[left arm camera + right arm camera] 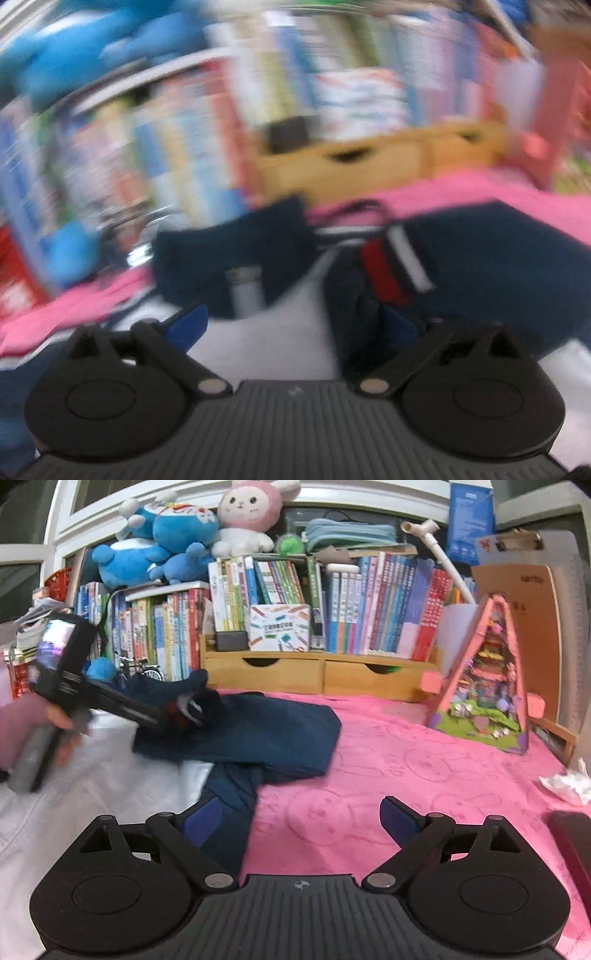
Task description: Fold clothes
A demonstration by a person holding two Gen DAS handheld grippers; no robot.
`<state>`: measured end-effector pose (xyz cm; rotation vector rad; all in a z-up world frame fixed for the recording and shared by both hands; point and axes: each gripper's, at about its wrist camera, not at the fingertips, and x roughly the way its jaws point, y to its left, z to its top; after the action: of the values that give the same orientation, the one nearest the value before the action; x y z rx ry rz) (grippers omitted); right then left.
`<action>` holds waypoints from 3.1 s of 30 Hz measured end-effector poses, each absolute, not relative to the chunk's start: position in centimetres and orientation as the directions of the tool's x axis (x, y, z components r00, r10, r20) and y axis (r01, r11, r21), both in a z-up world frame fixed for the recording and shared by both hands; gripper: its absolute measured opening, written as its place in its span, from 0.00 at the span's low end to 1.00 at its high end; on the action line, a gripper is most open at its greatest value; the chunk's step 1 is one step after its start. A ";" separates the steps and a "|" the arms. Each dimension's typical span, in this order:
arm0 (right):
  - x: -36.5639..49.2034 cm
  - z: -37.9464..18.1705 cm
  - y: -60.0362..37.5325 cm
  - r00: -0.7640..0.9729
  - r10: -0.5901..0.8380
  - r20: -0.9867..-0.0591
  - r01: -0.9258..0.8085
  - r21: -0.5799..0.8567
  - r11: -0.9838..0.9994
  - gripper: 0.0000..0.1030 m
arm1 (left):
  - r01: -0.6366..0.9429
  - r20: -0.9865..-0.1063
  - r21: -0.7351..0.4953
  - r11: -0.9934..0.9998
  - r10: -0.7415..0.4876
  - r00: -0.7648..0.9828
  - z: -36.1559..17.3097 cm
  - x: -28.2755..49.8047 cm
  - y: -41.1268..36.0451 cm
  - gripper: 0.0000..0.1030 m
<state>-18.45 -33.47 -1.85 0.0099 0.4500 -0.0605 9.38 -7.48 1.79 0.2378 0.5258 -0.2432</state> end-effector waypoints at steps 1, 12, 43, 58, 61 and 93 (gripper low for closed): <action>-18.4 -2.0 -33.6 0.899 -0.055 -0.435 0.063 0.006 0.998 0.91 | 0.230 -0.523 0.130 0.964 -0.130 0.843 2.1 9.6 -5.5 0.98; -17.3 -2.2 -32.6 0.908 0.012 -0.418 0.010 0.052 0.999 0.94 | 0.042 -0.523 -0.361 0.932 -0.239 0.818 2.7 10.3 3.2 1.00; -13.7 -3.1 -28.6 0.858 -0.073 -0.508 -0.022 -0.179 0.984 0.96 | -0.061 -0.494 -0.135 0.989 -0.014 0.870 2.5 10.6 8.3 0.10; -5.4 -4.2 -28.5 0.835 -0.377 -0.401 0.104 -0.557 0.824 1.00 | -0.057 -0.584 -0.141 0.988 -0.036 0.811 -0.2 11.5 9.4 0.19; -5.6 -4.8 -29.9 0.823 -0.353 -0.446 0.087 -0.514 0.853 0.99 | -0.050 -0.587 -0.113 0.992 -0.026 0.809 -0.2 11.7 9.0 0.19; -2.0 -2.3 -33.5 0.679 -0.224 -0.699 0.342 0.031 0.939 0.98 | -0.060 -0.591 -0.099 0.993 -0.010 0.807 -0.3 11.7 9.2 0.25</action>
<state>-2.03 -33.54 -2.33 0.1644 0.7609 -0.3190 11.71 9.18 -0.27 -0.1148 0.6321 0.0271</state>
